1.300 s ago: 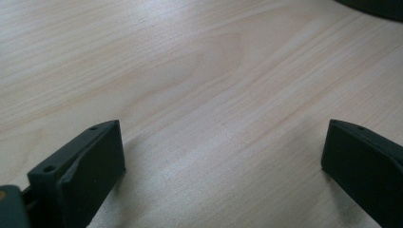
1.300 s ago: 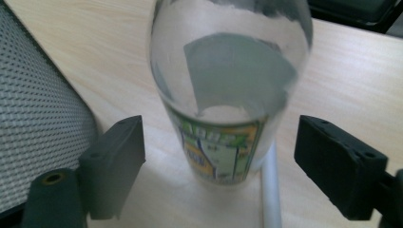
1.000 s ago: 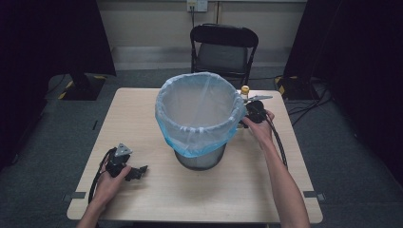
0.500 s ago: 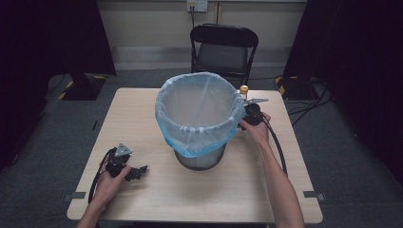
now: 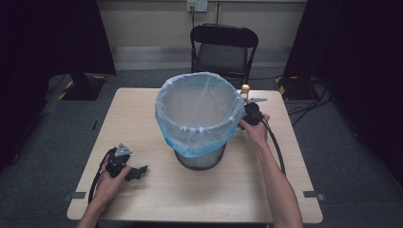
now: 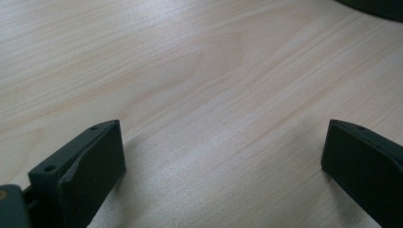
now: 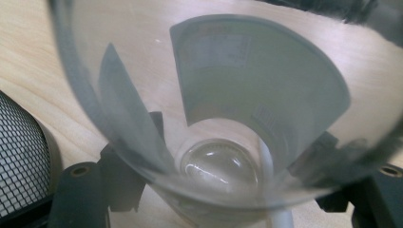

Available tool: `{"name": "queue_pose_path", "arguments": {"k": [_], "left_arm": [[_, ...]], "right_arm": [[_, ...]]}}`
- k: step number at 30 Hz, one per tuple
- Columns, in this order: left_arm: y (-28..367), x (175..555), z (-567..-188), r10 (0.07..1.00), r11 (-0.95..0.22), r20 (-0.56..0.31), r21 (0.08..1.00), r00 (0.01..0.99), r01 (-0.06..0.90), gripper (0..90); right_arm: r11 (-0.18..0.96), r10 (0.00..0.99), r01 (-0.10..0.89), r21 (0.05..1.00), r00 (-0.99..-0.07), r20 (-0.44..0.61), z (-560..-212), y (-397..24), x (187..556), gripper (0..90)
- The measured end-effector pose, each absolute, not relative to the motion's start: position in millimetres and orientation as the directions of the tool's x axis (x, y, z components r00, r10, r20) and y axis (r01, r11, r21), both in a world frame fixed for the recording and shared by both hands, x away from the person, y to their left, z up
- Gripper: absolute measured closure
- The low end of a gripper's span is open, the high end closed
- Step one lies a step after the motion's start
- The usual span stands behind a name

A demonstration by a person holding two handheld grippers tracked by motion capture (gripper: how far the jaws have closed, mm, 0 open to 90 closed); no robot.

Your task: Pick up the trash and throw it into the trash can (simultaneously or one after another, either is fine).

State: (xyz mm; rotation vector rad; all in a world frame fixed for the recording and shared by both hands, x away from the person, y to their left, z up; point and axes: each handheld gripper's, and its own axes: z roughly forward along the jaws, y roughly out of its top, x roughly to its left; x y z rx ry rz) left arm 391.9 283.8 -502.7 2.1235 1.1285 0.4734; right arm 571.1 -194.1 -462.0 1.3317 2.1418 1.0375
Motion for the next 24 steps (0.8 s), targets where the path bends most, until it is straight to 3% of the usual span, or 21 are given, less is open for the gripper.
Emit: {"name": "queue_pose_path", "arguments": {"k": [24], "left_arm": [[283.8,391.6,-502.6,0.831,-0.397,0.006,0.709,0.557,0.584,0.2]], "right_arm": [[0.186,0.875,0.581,0.793,-0.465,0.136,-439.5,-205.9,554.7,27.4]]}}
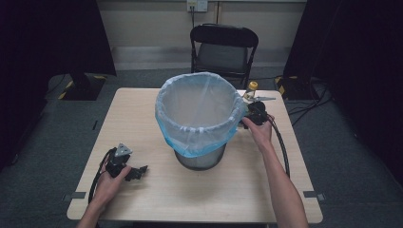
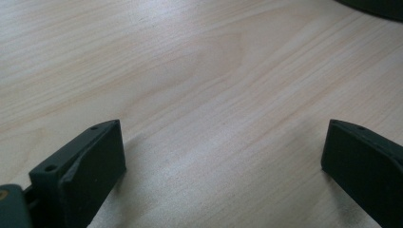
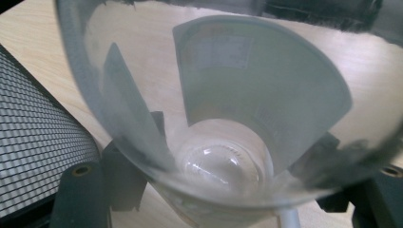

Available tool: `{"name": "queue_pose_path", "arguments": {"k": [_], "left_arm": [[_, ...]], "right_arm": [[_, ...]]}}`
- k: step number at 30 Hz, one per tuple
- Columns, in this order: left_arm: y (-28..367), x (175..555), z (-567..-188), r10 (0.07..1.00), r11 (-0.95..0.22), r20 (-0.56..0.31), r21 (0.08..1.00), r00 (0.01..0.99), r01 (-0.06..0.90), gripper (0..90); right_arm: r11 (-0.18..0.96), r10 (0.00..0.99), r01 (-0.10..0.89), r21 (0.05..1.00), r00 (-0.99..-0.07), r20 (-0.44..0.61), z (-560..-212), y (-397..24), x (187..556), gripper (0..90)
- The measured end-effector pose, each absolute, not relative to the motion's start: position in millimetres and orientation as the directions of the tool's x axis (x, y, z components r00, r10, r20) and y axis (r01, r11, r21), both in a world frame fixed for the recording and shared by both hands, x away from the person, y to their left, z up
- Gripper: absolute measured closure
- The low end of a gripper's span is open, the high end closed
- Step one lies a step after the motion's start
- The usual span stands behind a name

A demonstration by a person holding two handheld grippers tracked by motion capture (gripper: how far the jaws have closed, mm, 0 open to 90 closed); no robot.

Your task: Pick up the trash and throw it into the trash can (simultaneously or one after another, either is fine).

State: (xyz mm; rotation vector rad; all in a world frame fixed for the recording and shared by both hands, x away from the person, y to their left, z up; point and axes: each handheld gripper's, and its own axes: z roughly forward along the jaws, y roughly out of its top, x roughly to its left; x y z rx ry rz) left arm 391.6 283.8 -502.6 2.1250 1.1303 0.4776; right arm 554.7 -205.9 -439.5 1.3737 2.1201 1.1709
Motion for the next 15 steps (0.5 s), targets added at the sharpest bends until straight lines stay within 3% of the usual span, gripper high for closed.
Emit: {"name": "queue_pose_path", "arguments": {"k": [15], "left_arm": [[283.9,391.7,-502.6,0.830,-0.398,0.008,0.710,0.557,0.582,0.2]], "right_arm": [[0.148,0.877,0.543,0.827,-0.459,0.145,-421.6,-222.7,530.6,27.4]]}}
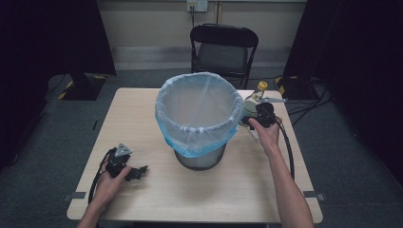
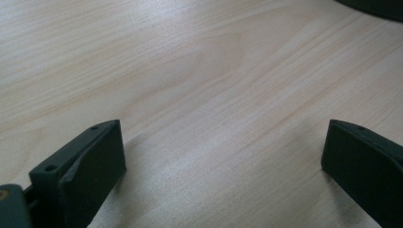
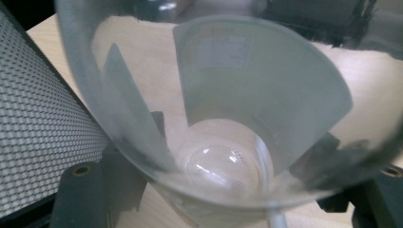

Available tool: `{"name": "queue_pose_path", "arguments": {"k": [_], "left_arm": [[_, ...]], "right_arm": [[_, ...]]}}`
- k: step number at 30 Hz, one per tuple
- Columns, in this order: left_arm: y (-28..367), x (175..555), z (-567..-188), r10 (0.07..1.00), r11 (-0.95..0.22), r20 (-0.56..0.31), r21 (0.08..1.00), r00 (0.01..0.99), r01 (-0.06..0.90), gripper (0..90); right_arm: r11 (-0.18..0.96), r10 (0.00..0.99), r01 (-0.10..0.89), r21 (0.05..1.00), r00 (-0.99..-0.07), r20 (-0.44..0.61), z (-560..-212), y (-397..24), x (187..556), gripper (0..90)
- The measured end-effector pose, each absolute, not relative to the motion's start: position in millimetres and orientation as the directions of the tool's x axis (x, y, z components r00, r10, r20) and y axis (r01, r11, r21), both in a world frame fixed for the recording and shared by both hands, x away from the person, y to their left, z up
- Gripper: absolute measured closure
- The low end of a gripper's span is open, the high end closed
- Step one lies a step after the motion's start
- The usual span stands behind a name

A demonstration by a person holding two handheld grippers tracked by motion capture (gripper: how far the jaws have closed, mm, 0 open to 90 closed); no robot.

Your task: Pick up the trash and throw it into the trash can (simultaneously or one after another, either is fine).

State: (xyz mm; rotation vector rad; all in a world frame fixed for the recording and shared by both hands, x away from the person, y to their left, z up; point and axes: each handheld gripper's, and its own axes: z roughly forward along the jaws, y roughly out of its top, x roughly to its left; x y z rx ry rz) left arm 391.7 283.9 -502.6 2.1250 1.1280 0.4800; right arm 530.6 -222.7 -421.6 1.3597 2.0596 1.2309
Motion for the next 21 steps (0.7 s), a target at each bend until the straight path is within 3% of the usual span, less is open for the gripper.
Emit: {"name": "queue_pose_path", "arguments": {"k": [21], "left_arm": [[283.9,391.7,-502.7,0.830,-0.397,0.007,0.710,0.558,0.582,0.3]], "right_arm": [[0.038,0.874,0.468,0.883,-0.444,0.197,-405.2,-251.7,501.2,27.4]]}}
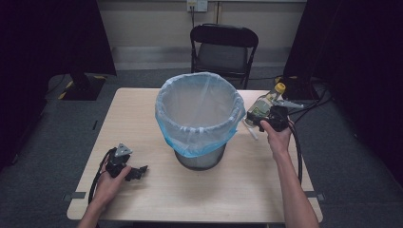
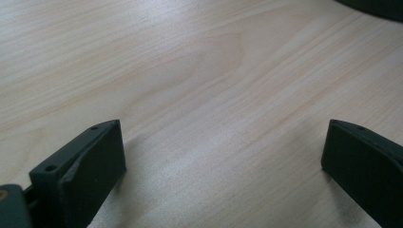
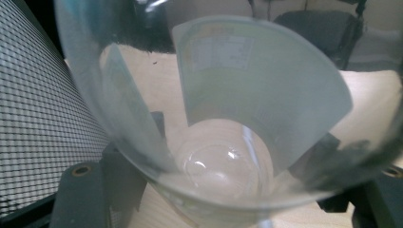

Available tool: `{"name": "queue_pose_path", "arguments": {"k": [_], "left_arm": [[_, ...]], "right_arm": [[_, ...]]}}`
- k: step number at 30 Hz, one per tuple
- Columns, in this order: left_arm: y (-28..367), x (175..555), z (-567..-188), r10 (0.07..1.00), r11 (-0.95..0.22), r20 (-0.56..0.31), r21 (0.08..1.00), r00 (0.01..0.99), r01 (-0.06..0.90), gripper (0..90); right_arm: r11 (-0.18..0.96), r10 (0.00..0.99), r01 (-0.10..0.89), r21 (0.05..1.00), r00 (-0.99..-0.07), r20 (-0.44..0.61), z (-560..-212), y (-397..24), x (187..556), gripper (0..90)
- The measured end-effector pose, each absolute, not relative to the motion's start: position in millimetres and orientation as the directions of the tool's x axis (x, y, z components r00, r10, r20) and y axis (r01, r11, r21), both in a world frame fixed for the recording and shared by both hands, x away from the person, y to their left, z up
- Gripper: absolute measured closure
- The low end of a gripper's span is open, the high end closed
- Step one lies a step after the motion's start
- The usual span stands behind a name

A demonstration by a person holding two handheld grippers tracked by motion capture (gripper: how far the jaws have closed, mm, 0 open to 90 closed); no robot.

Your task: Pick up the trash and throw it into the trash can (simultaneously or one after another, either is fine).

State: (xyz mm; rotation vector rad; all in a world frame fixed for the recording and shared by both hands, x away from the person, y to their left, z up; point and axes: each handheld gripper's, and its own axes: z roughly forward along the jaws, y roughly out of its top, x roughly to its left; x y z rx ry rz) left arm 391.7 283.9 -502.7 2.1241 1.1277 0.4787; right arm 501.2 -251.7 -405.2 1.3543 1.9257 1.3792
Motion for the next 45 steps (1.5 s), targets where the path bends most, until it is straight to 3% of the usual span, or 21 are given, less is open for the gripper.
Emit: {"name": "queue_pose_path", "arguments": {"k": [12,45], "left_arm": [[283.7,391.5,-502.7,0.831,-0.394,0.005,0.710,0.556,0.583,0.2],[283.5,391.4,-502.9,0.832,-0.392,0.004,0.713,0.555,0.582,0.3]], "right_arm": [[0.067,0.865,0.429,0.901,-0.476,0.162,-386.3,-249.5,472.6,27.4],[0.002,0.858,0.253,0.967,-0.497,0.129,-321.6,-253.9,445.8,27.4]]}}
